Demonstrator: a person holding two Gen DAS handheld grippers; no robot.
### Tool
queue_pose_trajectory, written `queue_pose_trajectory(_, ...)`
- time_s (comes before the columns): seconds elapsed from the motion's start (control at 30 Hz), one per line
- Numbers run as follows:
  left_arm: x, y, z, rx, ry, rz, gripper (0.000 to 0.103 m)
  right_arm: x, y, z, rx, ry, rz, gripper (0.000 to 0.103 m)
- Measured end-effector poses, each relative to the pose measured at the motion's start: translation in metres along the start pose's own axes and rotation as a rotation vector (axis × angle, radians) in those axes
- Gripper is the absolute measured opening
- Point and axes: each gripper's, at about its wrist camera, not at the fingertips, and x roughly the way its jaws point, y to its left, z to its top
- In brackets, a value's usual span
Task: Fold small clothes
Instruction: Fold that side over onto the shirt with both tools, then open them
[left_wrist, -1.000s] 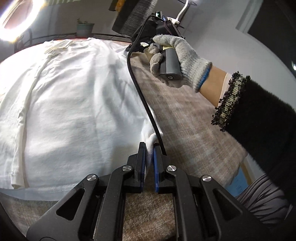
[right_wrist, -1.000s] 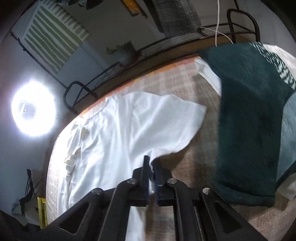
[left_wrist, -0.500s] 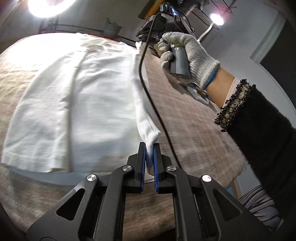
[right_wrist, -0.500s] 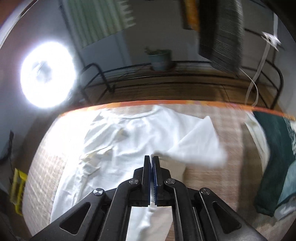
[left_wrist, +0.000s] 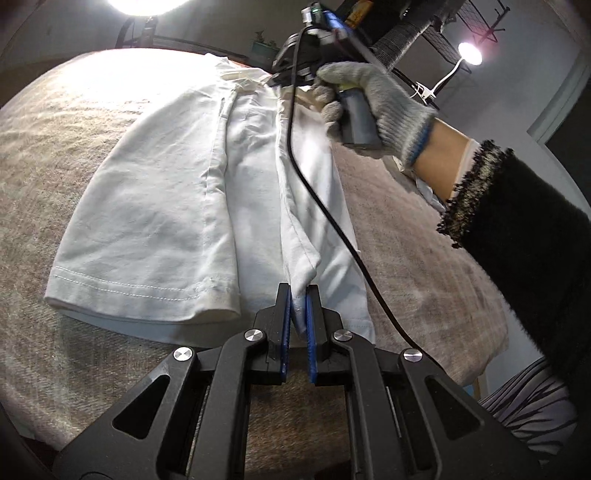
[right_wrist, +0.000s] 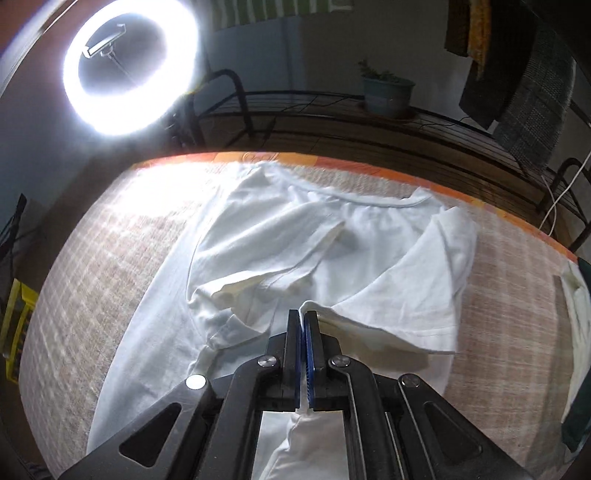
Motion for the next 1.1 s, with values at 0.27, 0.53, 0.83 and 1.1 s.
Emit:
queue_pose_trajectory(0.27, -0.003, 0.003, 0.0, -0.004, -0.001, -0.007, 0.006, -0.001, -0.018, -0.002, 0.104, 0.034, 0.204, 0.034)
queue_pose_trajectory(0.53, -0.001, 0.008, 0.0, -0.022, 0.0, -0.027, 0.006, -0.063, -0.074, 0.013, 0.216, -0.101, 0.291, 0.049)
queue_pose_trajectory(0.83, 0.001, 0.01, 0.001, -0.022, 0.007, -0.039, 0.006, -0.004, -0.111, 0.005, 0.288, 0.053, 0.049, 0.035)
queue_pose_trajectory(1.1, 0.001, 0.015, 0.004, -0.055, 0.01, -0.073, 0.005, -0.021, -0.09, 0.039, 0.189, -0.004, 0.077, 0.0)
